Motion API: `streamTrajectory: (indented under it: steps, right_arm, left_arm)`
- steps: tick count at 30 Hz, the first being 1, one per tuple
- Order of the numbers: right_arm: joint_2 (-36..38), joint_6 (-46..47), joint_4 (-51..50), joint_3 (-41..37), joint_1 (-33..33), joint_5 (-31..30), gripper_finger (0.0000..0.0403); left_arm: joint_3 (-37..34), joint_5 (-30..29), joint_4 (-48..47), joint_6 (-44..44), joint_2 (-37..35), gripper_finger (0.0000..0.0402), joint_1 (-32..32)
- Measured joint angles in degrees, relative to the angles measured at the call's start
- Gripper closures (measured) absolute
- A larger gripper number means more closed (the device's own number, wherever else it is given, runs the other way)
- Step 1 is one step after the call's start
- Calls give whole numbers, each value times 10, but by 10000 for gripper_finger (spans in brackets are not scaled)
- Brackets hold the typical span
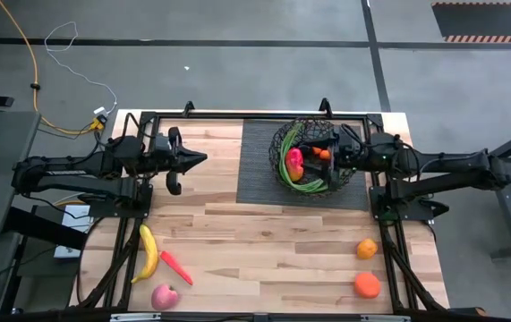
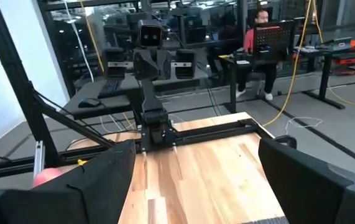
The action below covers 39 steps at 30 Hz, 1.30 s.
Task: Build produce basket
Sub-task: Put the lemon into the wire basket
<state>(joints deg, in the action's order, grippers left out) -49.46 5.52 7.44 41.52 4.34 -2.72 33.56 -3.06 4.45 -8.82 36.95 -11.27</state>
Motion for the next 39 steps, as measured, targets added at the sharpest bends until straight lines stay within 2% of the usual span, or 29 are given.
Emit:
streamTrajectory:
  steps: [6, 20, 24, 27, 32, 36, 39]
  right_arm:
    - [-1, 0, -11, 4, 0, 2, 70]
    - [-1, -4, -21, 5, 0, 8, 71]
    - [-1, 90, -31, 5, 0, 5, 71]
    - [1, 184, -132, 25, -7, 20, 71]
    - [-11, 350, -423, 84, -57, 68, 71]
    - [-21, 542, -604, 97, -124, 139, 71]
    - [-31, 691, -696, 97, -191, 166, 71]
  left_arm:
    - [0, 12, 22, 33, 0, 401, 0]
    - [0, 12, 18, 40, 0, 401, 0]
    - [0, 12, 18, 40, 0, 401, 0]
    - [0, 12, 18, 39, 0, 401, 0]
    - [0, 12, 18, 35, 0, 401, 0]
    - [0, 12, 18, 35, 0, 401, 0]
    - [0, 12, 18, 35, 0, 401, 0]
